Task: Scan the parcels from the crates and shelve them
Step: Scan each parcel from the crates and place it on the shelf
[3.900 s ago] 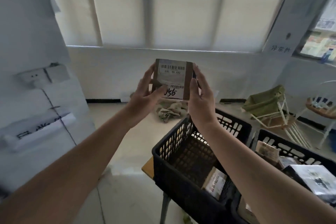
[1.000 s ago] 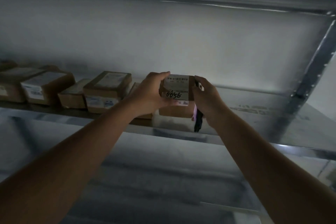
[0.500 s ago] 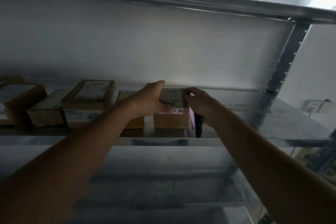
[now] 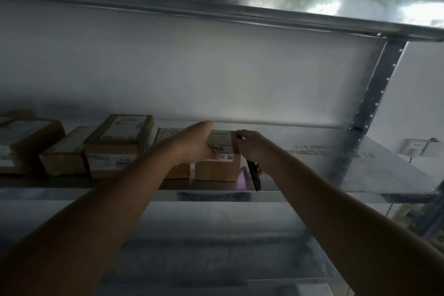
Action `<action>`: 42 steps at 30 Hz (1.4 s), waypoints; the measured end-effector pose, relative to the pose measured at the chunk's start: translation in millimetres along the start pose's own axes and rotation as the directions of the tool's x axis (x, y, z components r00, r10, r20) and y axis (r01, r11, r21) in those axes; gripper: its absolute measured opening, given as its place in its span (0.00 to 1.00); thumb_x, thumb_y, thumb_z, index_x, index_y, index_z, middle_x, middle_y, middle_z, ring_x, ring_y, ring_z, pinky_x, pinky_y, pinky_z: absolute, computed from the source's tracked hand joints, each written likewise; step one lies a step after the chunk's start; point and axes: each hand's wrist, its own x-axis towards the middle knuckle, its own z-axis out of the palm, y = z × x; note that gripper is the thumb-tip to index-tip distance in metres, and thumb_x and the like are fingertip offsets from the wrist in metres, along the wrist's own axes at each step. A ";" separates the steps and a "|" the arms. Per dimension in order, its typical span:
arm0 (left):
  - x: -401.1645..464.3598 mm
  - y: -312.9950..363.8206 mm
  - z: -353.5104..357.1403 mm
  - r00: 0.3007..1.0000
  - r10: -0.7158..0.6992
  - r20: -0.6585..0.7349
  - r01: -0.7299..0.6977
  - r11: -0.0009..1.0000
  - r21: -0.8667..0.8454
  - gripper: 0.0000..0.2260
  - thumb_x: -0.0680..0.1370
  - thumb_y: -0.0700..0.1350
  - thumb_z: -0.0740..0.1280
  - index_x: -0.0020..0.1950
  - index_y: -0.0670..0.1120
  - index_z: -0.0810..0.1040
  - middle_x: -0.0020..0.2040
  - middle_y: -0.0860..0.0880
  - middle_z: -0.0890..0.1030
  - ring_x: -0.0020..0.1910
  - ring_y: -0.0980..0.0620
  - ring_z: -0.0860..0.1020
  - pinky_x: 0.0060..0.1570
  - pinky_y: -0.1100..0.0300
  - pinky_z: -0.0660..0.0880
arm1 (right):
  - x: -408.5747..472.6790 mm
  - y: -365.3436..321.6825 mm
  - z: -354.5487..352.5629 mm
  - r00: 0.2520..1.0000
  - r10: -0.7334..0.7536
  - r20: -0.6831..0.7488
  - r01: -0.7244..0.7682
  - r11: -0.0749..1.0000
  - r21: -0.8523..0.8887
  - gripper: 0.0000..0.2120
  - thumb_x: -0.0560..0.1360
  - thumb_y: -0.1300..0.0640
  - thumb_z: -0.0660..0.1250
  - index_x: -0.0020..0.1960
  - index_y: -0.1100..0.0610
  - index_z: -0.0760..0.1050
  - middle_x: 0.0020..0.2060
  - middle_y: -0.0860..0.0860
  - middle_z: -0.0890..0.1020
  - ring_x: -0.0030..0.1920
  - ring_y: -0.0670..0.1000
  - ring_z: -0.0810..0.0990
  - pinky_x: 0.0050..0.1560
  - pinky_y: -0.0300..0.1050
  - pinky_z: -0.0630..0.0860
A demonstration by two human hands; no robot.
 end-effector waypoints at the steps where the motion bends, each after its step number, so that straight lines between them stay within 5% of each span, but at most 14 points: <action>1: -0.2 0.7 0.6 1.000 -0.003 -0.001 0.003 1.000 0.020 0.24 0.76 0.47 0.78 0.68 0.47 0.74 0.63 0.48 0.80 0.60 0.48 0.79 0.62 0.47 0.80 | 1.0 0.5 0.5 1.000 -0.002 -0.016 0.002 1.000 -0.003 0.20 0.86 0.63 0.58 0.77 0.55 0.73 0.54 0.52 0.80 0.41 0.48 0.75 0.38 0.39 0.71; 7: -5.4 7.6 4.6 0.999 0.007 -0.050 0.000 0.990 0.143 0.16 0.78 0.46 0.74 0.65 0.48 0.77 0.63 0.47 0.81 0.58 0.48 0.80 0.55 0.50 0.82 | -2.7 11.8 6.6 0.987 -0.062 -0.149 0.068 0.997 0.034 0.29 0.87 0.57 0.59 0.86 0.48 0.58 0.78 0.54 0.72 0.46 0.49 0.78 0.33 0.39 0.70; 11: -14.6 16.5 8.1 0.992 0.069 -0.106 -0.049 0.982 0.182 0.26 0.81 0.48 0.71 0.78 0.46 0.70 0.78 0.44 0.67 0.74 0.43 0.71 0.71 0.45 0.73 | -11.7 27.5 6.1 0.942 -0.157 -0.296 0.140 0.987 -0.078 0.26 0.87 0.54 0.58 0.85 0.45 0.60 0.70 0.57 0.79 0.54 0.57 0.82 0.49 0.51 0.80; 14: -20.8 27.4 17.6 0.976 0.159 -0.151 -0.121 0.965 0.234 0.30 0.84 0.51 0.67 0.84 0.47 0.62 0.85 0.46 0.56 0.82 0.43 0.61 0.78 0.43 0.63 | -23.1 41.8 2.1 0.902 -0.214 -0.375 0.144 0.968 -0.206 0.25 0.87 0.49 0.57 0.84 0.41 0.61 0.65 0.59 0.79 0.55 0.61 0.79 0.53 0.52 0.75; 20: -27.2 60.2 46.1 0.900 0.403 -0.167 -0.311 0.861 0.402 0.29 0.86 0.56 0.59 0.85 0.47 0.59 0.84 0.46 0.59 0.81 0.43 0.63 0.74 0.40 0.69 | -68.7 73.4 -18.6 0.816 -0.289 -0.501 0.061 0.904 -0.422 0.25 0.88 0.46 0.57 0.83 0.38 0.56 0.73 0.60 0.72 0.67 0.66 0.74 0.61 0.59 0.74; 28: -42.5 148.3 98.7 0.803 0.584 -0.118 -0.469 0.742 0.479 0.29 0.87 0.57 0.57 0.85 0.46 0.60 0.85 0.43 0.60 0.82 0.40 0.60 0.78 0.44 0.64 | -146.6 140.7 -71.6 0.721 -0.269 -0.639 -0.091 0.877 -0.471 0.29 0.87 0.47 0.59 0.85 0.36 0.53 0.77 0.59 0.67 0.66 0.65 0.73 0.62 0.61 0.77; 42: -78.0 392.3 261.9 0.654 0.756 -0.031 -0.713 0.629 0.308 0.29 0.85 0.56 0.62 0.83 0.46 0.63 0.83 0.43 0.64 0.80 0.40 0.66 0.76 0.43 0.69 | -316.5 338.7 -211.8 0.577 -0.126 -0.807 -0.387 0.828 -0.406 0.29 0.87 0.45 0.60 0.85 0.36 0.55 0.77 0.57 0.64 0.66 0.65 0.73 0.61 0.61 0.77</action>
